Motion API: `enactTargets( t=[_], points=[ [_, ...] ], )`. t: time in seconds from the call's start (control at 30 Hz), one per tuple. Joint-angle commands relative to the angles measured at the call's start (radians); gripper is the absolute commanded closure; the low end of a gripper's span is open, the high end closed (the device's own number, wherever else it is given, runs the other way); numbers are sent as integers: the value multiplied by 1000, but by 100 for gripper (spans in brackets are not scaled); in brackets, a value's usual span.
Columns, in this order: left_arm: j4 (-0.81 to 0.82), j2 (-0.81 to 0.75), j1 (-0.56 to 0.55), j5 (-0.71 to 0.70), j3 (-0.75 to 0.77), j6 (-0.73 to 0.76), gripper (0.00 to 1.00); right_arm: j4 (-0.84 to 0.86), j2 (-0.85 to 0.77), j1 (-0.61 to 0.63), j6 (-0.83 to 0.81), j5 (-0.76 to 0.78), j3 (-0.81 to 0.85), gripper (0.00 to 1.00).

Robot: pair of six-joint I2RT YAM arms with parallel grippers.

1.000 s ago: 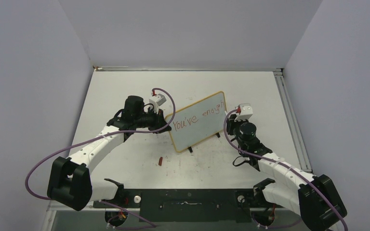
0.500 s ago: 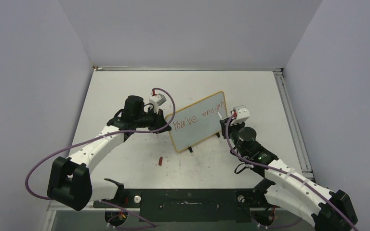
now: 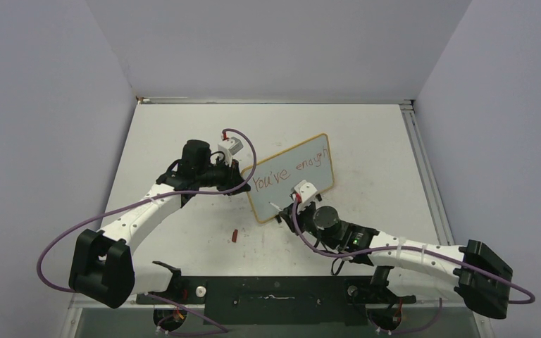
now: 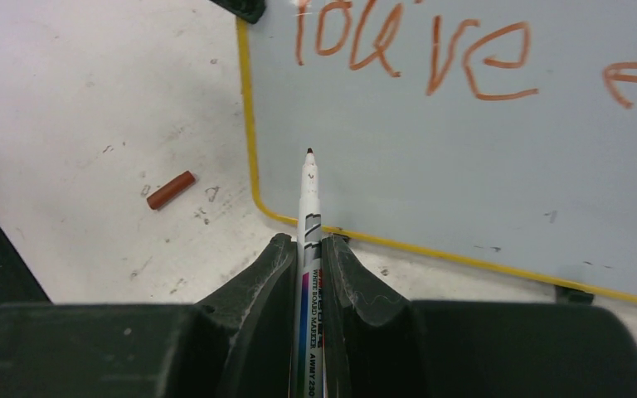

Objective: Write a sentence on the whiteboard

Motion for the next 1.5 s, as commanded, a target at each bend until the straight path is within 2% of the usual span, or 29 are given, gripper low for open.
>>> enactTargets(
  t=[0.0,0.13,0.8,1.47],
  points=[
    [-74,3,-2,-71,18,16,100,176,77,47,36,11,6,95],
    [-74,3,-1,-70,15,18,100,240,134,52,33,35,3,95],
    [-74,6,-1,-64,19,18,100,307,227,49,21,85,-10,95],
    [-76,0,-1,-67,19,18,100,291,303,51,14,24,-3,95]
  ],
)
